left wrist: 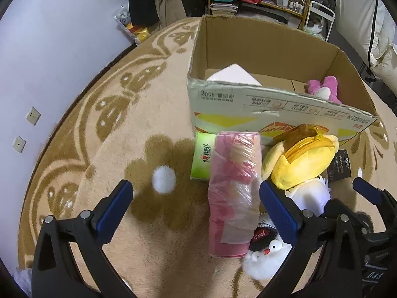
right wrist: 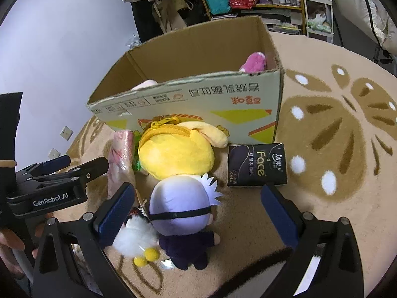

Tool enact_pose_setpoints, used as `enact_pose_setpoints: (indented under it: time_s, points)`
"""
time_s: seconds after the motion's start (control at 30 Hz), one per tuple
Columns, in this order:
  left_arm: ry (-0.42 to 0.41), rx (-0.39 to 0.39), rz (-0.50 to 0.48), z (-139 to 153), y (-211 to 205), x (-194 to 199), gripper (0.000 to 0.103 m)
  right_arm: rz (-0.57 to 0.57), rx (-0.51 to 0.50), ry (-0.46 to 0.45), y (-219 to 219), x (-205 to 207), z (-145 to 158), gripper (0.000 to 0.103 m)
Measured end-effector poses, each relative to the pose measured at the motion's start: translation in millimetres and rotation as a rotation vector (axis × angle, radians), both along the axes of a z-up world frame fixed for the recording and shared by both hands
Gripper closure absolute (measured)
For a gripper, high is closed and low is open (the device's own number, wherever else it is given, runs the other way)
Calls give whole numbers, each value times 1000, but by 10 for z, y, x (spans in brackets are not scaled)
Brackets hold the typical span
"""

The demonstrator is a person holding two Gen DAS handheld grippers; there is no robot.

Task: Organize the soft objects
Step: 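Move left tool to the pink wrapped roll while right tool approaches the white-haired doll, then close left tool on the pink wrapped roll while right tool grasps the doll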

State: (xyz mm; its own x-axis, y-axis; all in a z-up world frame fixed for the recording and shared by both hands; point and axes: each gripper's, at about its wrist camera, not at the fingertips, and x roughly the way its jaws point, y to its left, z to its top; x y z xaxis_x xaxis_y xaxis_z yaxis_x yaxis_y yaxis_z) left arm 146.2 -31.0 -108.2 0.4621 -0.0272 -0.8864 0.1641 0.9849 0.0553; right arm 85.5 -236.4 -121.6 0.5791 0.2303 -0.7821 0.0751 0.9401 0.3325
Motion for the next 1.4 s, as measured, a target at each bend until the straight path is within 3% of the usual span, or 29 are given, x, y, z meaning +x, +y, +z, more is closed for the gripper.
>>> enact_pose_setpoints:
  time_s: [1.0, 1.4]
  points:
    - [110, -8, -18, -355, -73, 131, 4, 43, -14, 113, 94, 164, -399, 1]
    - [130, 7, -9, -458, -72, 154, 8, 93, 53, 134, 365, 255, -457, 25]
